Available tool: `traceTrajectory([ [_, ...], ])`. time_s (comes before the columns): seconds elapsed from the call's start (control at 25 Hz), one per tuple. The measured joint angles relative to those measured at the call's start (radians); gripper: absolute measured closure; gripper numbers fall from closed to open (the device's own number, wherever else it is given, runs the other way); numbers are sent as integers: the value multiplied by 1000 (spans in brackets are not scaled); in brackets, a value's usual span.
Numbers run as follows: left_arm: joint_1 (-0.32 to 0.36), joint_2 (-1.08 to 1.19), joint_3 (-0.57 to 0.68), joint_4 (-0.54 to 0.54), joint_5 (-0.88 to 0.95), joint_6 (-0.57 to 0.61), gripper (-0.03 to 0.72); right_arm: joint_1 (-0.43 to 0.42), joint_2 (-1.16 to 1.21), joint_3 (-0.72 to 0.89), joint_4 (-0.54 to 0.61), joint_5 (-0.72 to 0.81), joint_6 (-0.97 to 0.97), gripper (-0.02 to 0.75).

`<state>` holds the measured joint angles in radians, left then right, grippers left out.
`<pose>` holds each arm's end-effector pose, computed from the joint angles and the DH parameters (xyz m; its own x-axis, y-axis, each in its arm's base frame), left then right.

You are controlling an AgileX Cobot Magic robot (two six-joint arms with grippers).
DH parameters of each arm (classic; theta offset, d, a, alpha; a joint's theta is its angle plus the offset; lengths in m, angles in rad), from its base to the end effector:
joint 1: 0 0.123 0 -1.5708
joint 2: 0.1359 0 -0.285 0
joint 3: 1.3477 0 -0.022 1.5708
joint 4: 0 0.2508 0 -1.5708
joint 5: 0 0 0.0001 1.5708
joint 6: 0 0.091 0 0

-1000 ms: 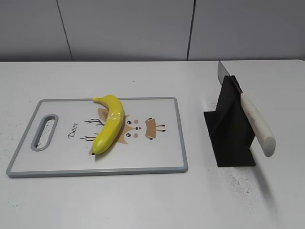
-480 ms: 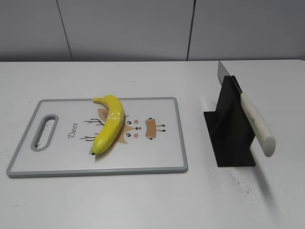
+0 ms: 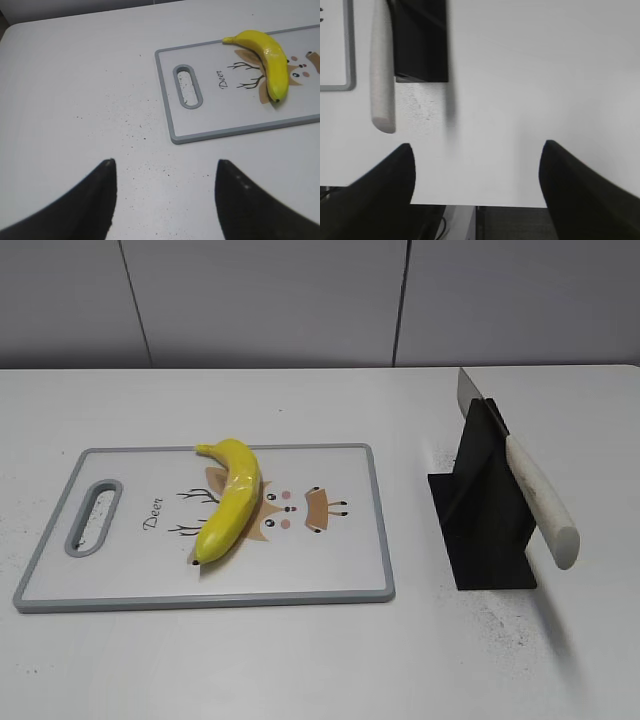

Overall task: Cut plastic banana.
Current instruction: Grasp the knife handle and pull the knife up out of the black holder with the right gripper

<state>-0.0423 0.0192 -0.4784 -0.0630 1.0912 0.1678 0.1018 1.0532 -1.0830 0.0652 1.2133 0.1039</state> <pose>-0.0012 -0.0050 0.2690 -0.4997 0.1593 -0.8514 0.1606 0.9829 0.0897 0.1803 0.0240 0.3578 -0.8938 0.0355 -0.4470 -0.0164 0.9936 0.1117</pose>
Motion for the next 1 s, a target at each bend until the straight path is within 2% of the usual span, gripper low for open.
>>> traceTrajectory([
  [0.16,0,0,0,0,0,0,95,1,154,-71,116,-1,-36,153],
  [0.28,0,0,0,0,0,0,95,54,253,-115,138,-2,-42,153],
  [0.48,0,0,0,0,0,0,101,248,381,-148,38,-3,53,153],
  [0.6,0,0,0,0,0,0,101,315,445,-148,-29,-3,138,153],
  [1.0,0,0,0,0,0,0,102,327,619,-148,-30,-1,178,159],
])
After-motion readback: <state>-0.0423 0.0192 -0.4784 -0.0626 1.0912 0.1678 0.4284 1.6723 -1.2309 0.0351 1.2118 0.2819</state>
